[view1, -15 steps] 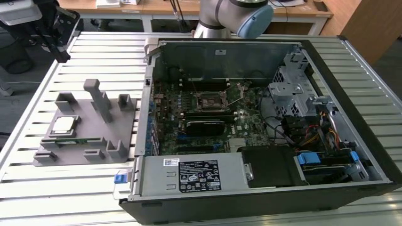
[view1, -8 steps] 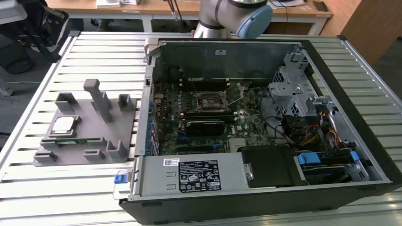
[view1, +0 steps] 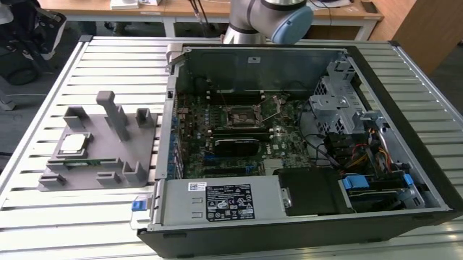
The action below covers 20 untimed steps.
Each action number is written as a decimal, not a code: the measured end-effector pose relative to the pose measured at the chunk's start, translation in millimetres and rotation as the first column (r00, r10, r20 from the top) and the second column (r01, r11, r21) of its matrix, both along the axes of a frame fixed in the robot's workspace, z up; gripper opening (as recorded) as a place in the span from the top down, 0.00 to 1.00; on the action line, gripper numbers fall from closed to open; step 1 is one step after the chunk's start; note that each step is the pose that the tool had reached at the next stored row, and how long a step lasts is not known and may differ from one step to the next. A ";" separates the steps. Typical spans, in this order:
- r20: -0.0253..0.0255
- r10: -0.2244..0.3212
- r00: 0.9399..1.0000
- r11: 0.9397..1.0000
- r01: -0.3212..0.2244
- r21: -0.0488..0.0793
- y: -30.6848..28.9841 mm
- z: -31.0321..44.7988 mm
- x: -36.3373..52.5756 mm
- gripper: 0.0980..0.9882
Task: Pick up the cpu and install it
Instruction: 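Pick up the cpu and move it towards the insertion slot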
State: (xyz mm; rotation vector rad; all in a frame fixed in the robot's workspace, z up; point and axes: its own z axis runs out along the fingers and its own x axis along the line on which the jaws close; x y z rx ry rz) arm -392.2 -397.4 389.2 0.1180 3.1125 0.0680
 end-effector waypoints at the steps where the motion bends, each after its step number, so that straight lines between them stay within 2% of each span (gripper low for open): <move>1: 0.000 0.000 1.000 1.000 0.000 0.000 0.0 0.0 -2.6 0.99; 9: 0.000 0.000 1.000 1.000 0.000 0.000 0.0 -0.5 -25.2 0.99; 14: 0.000 0.000 1.000 1.000 0.000 0.000 0.0 -4.0 -30.1 0.99; 18: 0.000 0.000 1.000 1.000 0.000 0.000 -0.7 -10.7 -31.0 0.99; 20: 0.000 0.000 1.000 1.000 0.000 0.000 -5.8 -14.2 -31.3 0.99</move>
